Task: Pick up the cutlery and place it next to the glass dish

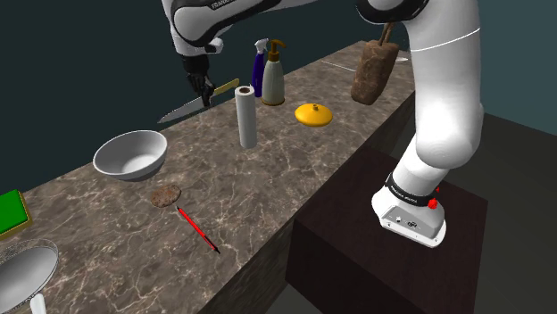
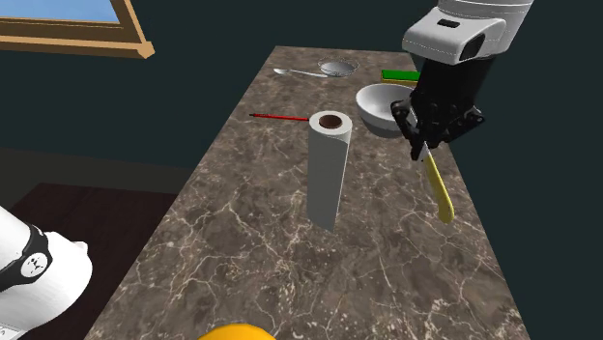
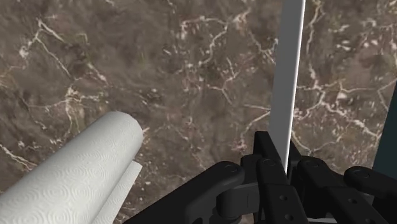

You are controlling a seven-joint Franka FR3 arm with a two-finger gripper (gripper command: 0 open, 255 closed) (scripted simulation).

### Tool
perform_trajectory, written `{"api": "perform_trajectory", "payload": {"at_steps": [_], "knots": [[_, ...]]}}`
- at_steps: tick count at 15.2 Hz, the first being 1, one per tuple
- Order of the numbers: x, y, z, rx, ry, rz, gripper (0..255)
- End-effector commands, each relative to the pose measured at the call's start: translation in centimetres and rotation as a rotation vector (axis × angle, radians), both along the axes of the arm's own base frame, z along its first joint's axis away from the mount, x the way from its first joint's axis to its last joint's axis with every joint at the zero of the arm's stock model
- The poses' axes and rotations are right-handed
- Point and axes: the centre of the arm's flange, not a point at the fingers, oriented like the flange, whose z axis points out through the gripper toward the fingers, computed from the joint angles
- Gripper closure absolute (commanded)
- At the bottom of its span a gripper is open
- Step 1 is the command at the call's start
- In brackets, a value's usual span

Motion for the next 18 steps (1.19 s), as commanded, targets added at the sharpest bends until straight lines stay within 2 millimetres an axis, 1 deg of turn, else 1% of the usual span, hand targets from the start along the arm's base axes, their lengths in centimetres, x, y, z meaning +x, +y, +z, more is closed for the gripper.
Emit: {"api": "perform_trajectory", "payload": {"at_steps": [1, 18], "knots": [[-0.1, -0.1, 0.7, 0.000, 0.000, 0.000, 255], [-12.5, 18.6, 0.6, 0.000, 0.000, 0.000, 255]]}}
